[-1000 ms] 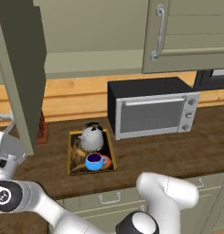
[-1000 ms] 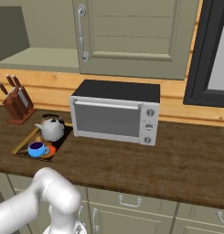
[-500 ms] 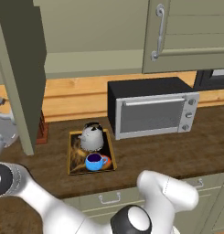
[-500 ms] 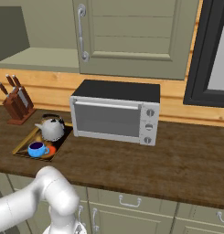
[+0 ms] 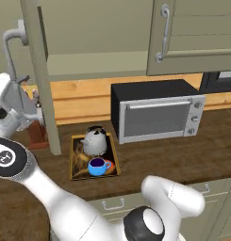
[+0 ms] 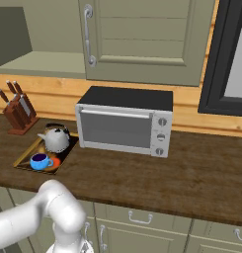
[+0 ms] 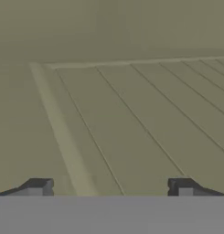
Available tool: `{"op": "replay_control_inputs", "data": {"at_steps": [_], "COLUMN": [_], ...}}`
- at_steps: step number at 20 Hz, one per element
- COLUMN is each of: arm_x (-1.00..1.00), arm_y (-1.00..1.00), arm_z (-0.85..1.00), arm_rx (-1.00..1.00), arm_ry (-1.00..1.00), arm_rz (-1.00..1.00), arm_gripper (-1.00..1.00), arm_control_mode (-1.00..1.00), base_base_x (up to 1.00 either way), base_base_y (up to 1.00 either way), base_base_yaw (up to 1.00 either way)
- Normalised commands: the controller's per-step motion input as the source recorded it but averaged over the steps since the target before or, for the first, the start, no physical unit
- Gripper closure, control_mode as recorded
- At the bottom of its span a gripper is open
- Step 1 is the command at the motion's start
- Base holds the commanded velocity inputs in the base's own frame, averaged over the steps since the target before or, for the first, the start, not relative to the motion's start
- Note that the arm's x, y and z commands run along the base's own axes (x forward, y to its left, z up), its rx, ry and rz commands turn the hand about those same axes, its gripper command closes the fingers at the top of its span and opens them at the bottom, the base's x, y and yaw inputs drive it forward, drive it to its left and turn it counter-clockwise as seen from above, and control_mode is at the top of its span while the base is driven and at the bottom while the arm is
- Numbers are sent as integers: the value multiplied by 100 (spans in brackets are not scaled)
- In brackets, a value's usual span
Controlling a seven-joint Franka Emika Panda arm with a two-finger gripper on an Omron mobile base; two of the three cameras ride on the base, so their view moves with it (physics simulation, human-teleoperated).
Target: Pick the kettle from the counter and place it on the tray. Then pick the mug from the cabinet and place it on the tray. Then close the cabinet doors.
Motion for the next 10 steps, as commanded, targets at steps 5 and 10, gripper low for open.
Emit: {"op": "replay_control_inputs", "data": {"at_steps": [5,10], "arm_x": [43,56], "arm_y": [-99,-100], "arm_z": [37,24], "arm_rx": [10,12], "arm_ry": [16,16], "arm_rz": [-1,0], "arm_gripper": [-100,-100], "arm_control_mode": [-100,-100], "base_base_x": [0,0], "base_base_y": [0,0], "base_base_yaw": [0,0]}}
